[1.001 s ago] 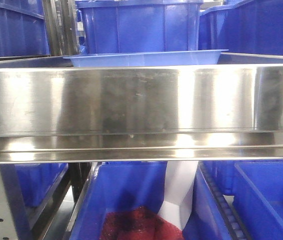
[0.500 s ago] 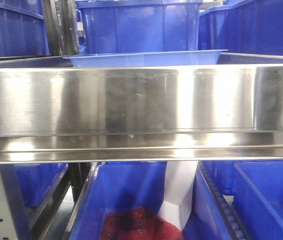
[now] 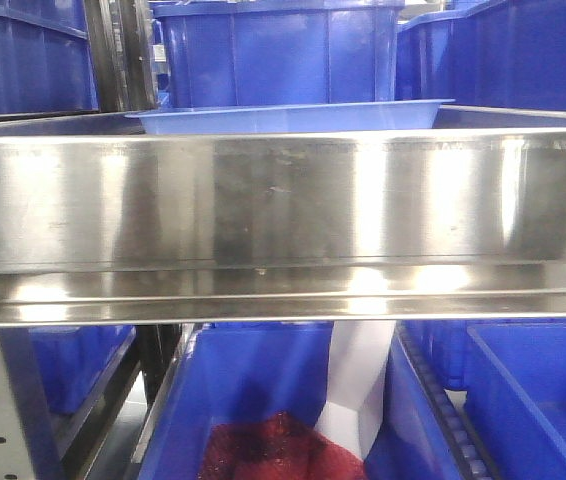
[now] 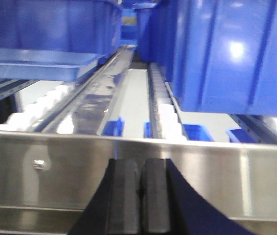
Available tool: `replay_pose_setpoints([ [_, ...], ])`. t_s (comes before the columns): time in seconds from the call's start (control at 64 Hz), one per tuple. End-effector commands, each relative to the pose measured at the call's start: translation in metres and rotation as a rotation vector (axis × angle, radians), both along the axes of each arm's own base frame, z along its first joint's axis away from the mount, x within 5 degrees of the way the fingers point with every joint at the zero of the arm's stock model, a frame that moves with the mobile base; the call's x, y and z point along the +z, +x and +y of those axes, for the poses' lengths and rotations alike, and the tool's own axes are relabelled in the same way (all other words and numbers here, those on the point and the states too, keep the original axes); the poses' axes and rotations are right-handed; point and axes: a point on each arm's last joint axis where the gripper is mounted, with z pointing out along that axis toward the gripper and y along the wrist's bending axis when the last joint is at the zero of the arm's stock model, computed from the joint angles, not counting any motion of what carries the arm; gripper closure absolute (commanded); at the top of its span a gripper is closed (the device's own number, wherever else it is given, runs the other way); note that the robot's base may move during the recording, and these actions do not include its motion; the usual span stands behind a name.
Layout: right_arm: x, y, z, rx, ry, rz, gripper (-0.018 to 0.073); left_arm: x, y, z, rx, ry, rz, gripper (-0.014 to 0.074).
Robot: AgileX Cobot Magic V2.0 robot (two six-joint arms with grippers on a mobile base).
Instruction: Grab blue tray and place on right shelf
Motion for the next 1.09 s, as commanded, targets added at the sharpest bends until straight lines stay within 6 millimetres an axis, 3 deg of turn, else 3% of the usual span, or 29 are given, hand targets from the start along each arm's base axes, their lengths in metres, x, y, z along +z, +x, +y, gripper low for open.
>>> replay_pose_setpoints([
  [0.0, 0.0061, -0.0012, -0.0031, -0.042, -0.007, -0.175, 0.0503, -0.0016, -0.0004, 0.0013, 0.014, -0.002, -0.074, 0.0645],
  [0.094, -0.0028, 0.0008, -0.0036, -0.047, -0.004, -0.174, 0.0503, -0.0016, -0.0004, 0.0013, 0.014, -0.002, -0.074, 0.0645],
  [1.079, -0.0018, 0.0006, -0.0037, -0.048, -0.004, -0.182, 0.0503, -0.0016, -0.0004, 0.0013, 0.014, -0.002, -0.074, 0.0645],
])
